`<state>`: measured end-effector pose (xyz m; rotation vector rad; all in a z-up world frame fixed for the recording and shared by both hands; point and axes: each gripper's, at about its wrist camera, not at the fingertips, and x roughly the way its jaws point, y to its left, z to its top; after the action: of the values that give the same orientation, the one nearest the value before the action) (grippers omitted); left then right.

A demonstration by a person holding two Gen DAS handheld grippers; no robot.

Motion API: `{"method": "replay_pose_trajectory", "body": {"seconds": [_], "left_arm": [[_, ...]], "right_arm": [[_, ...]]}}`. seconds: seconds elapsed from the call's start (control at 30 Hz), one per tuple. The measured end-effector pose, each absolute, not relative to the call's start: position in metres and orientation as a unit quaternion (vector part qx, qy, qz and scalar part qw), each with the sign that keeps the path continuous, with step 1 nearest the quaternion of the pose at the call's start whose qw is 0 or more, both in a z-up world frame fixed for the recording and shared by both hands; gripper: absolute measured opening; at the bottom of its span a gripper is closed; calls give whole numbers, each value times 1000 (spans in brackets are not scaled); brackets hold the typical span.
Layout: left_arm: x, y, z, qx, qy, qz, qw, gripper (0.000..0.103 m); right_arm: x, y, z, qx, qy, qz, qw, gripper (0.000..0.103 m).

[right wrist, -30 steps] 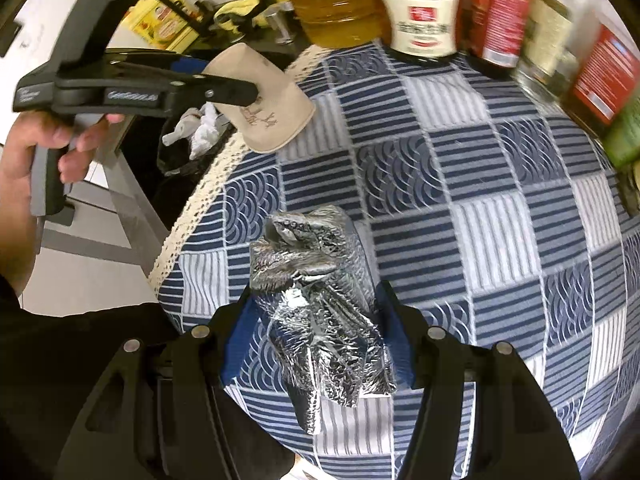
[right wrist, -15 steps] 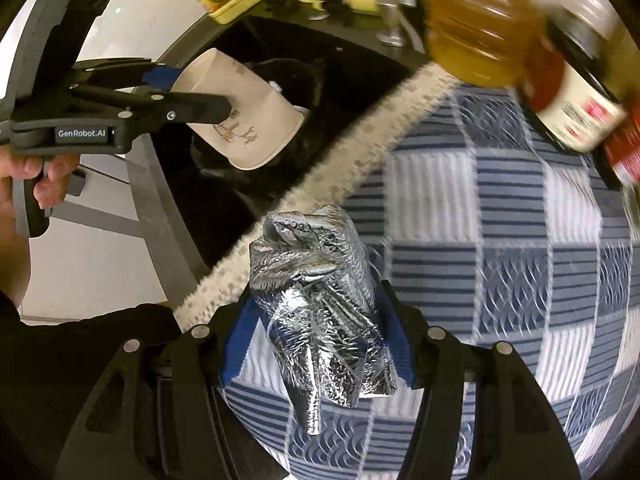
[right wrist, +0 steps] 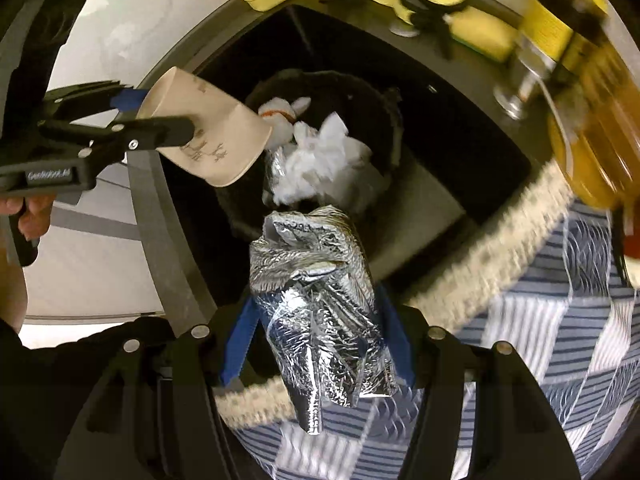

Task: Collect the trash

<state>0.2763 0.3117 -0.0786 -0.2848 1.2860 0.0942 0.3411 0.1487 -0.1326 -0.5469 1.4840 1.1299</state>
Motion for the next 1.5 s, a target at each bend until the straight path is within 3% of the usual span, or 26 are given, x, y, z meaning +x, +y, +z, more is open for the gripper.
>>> {"method": "replay_pose_trajectory", "body": {"seconds": [0.4, 0.83, 0.93, 1.07, 1.13, 1.5], "left_arm": [[280, 381, -82, -157, 587, 42, 793, 56], [303, 405, -111, -181, 599, 20, 780, 57], [304, 406, -115, -183, 603, 21, 776, 57], [306, 405, -118, -176, 607, 29, 774, 64], [305, 406, -118, -178, 606, 33, 774, 70], [298, 403, -112, -181, 602, 39, 777, 70]], "right_arm": [[356, 228, -142, -232, 634, 478, 562, 59], [377, 271, -159, -234, 653, 470, 545, 59], [381, 273, -159, -229, 658, 469, 542, 61], [386, 272, -159, -215, 664, 470, 541, 74], [387, 271, -158, -212, 664, 468, 543, 74], [384, 262, -152, -210, 661, 465, 550, 74]]}}
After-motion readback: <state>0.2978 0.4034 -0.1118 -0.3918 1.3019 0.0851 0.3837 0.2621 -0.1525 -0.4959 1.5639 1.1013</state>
